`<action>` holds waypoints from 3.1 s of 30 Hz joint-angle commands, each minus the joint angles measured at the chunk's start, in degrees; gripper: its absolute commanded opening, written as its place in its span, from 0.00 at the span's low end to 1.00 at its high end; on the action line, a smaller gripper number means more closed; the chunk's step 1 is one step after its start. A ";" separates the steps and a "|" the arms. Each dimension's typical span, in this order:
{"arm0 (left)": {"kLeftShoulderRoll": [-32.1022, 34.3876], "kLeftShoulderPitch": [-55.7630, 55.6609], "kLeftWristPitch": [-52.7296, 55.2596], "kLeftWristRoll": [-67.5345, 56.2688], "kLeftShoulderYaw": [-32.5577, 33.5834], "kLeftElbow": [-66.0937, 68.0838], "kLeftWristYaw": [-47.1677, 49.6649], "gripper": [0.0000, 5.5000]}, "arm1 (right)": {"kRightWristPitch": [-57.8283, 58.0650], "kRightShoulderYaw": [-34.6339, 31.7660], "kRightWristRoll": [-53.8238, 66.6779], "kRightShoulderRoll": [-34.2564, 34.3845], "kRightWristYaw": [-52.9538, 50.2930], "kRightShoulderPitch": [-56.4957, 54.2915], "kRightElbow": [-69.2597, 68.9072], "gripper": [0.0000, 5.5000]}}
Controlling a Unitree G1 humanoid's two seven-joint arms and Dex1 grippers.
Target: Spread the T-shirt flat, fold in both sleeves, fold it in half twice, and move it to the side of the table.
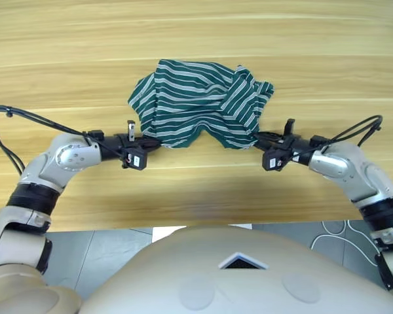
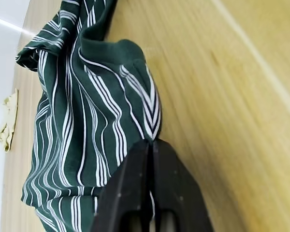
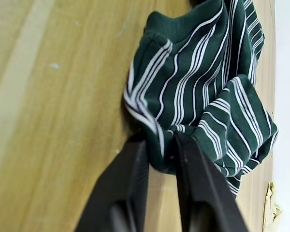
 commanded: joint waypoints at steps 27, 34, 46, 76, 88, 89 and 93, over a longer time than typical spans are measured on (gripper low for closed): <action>5.55 4.87 0.35 -63.16 34.23 -33.55 -12.13 0.00 | -0.91 -53.19 101.90 1.59 41.60 17.23 -30.35 0.00; 9.21 18.59 -5.88 -53.16 31.96 -37.70 -24.08 0.00 | 4.56 -55.07 106.47 4.58 52.69 22.82 -37.29 0.00; -6.70 -63.72 18.14 1.88 4.54 33.29 -19.93 0.00 | 15.56 -6.90 12.22 3.81 25.72 -67.20 43.54 0.00; -13.75 -15.79 -13.86 1.68 0.57 33.05 25.68 0.00 | -8.12 -2.34 13.70 4.54 -16.56 -14.46 22.79 0.00; 3.16 8.87 -9.73 -1.45 -0.19 3.34 9.45 0.00 | -3.34 -3.25 15.04 -5.92 0.55 6.49 9.62 0.00; 3.21 9.72 -8.92 -1.36 0.21 1.64 9.58 0.00 | -3.11 -3.23 15.32 -5.95 1.24 7.26 9.62 0.00; 3.16 11.25 -6.54 -3.49 1.39 -2.40 9.20 0.00 | -2.42 -4.05 15.78 -5.37 1.69 8.14 11.85 0.00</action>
